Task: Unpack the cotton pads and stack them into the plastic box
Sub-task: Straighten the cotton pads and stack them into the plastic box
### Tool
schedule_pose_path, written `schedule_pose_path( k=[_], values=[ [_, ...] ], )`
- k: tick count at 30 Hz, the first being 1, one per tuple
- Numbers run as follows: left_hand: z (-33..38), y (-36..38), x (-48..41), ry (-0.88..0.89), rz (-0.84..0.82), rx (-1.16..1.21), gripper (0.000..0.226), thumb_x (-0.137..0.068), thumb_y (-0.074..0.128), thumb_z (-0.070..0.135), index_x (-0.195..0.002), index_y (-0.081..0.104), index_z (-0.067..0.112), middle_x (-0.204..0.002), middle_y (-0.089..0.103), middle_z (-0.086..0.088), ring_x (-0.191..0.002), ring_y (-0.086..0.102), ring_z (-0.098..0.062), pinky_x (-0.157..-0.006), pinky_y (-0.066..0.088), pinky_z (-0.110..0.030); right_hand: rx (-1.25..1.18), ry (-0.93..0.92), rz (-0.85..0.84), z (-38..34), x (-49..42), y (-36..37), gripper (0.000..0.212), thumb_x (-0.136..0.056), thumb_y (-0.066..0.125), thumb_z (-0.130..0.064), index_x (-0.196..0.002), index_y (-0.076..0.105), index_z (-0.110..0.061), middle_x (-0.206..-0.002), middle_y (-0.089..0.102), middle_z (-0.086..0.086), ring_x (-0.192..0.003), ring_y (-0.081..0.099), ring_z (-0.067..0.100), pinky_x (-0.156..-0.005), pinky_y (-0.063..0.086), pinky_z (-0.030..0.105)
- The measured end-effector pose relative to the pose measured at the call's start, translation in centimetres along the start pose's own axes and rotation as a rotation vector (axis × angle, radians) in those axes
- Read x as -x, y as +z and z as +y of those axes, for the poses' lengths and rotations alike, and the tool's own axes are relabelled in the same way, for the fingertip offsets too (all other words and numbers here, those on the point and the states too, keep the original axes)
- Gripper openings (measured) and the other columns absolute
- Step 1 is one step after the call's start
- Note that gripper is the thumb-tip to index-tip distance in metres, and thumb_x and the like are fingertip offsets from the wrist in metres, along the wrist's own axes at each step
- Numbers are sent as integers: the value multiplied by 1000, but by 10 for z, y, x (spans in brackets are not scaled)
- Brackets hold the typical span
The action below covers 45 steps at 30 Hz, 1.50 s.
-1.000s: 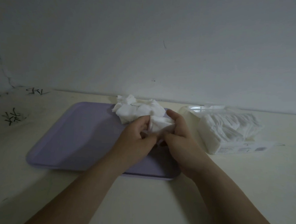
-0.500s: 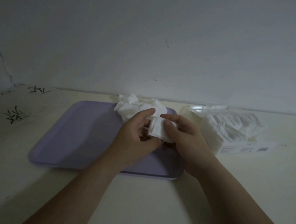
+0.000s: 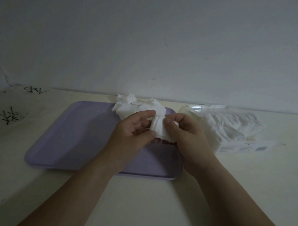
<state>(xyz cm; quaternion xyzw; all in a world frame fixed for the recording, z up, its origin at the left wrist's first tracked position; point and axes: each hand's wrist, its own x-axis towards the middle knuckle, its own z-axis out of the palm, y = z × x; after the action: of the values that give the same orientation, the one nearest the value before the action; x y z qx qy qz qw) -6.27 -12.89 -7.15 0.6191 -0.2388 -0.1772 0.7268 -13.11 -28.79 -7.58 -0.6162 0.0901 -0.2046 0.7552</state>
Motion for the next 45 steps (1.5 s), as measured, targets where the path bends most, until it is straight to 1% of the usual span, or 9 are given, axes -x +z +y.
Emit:
schedule_pose_path(
  k=[4, 9, 14, 21, 23, 27, 35, 39, 45],
  values=[
    [-2, 1, -1, 2, -3, 21, 48, -94, 63, -14, -134, 63, 12, -111, 76, -18, -86, 74, -29, -88, 62, -34, -191, 71, -20, -4, -2, -2, 9, -93, 69, -15, -97, 65, -7, -94, 68, 27, -83, 65, 40, -81, 56, 51],
    [2, 5, -2, -87, -11, 172, 33, -99, 57, -8, -123, 70, 9, -116, 77, -14, -103, 75, -30, -80, 62, -36, -166, 105, -42, -7, 2, 3, 7, -103, 60, -9, -97, 62, -6, -85, 68, 16, -76, 63, 29, -66, 55, 37],
    [3, 5, -3, -141, 42, 217, 25, -101, 59, -1, -121, 71, 6, -113, 77, -18, -95, 77, -33, -72, 62, -37, -73, 77, -55, -6, 3, 4, 15, -103, 61, -11, -88, 65, -12, -76, 67, 5, -61, 60, 15, -52, 48, 26],
    [1, 3, -3, -150, 59, 115, 26, -100, 58, -2, -118, 75, 9, -110, 79, -15, -96, 76, -28, -74, 62, -34, -140, 155, -110, -12, -2, -2, 25, -95, 60, -7, -74, 60, -21, -82, 64, -1, -77, 59, 16, -66, 45, 29],
    [3, 5, -2, -153, 41, 109, 25, -101, 60, 1, -118, 76, 10, -110, 79, -14, -98, 76, -28, -75, 62, -33, -122, 127, -138, -12, -2, -2, 16, -88, 67, -13, -74, 66, -20, -84, 67, 2, -81, 60, 19, -70, 47, 32],
    [6, 8, 1, -145, 17, 117, 22, -100, 65, 6, -117, 77, 10, -107, 80, -13, -100, 77, -30, -78, 62, -34, -80, 66, -105, -4, 1, 2, 6, -87, 74, -21, -83, 74, -16, -96, 69, 20, -94, 63, 35, -88, 53, 65],
    [5, 8, 0, -150, 14, 187, 20, -104, 60, 12, -116, 75, 5, -112, 78, -17, -105, 76, -33, -80, 63, -39, 2, 9, -71, 1, 1, -1, 7, -91, 76, -17, -96, 74, -13, -90, 72, 15, -80, 66, 30, -70, 57, 38],
    [-1, 7, 0, -88, 14, 132, 23, -99, 63, -1, -120, 72, 4, -113, 79, -14, -107, 76, -30, -84, 63, -38, -57, 45, -17, 3, -5, -5, 48, -81, 81, -14, -127, 66, -10, -126, 69, 22, -112, 72, 39, -93, 61, 52],
    [2, 1, -8, -68, 118, -46, 24, -97, 63, -5, -113, 74, 10, -104, 80, -8, -99, 78, -26, -82, 64, -37, 52, 73, -47, 4, -2, -7, 19, -96, 74, -10, -108, 75, 5, -106, 76, 29, -99, 75, 39, -86, 62, 46]
  ],
)
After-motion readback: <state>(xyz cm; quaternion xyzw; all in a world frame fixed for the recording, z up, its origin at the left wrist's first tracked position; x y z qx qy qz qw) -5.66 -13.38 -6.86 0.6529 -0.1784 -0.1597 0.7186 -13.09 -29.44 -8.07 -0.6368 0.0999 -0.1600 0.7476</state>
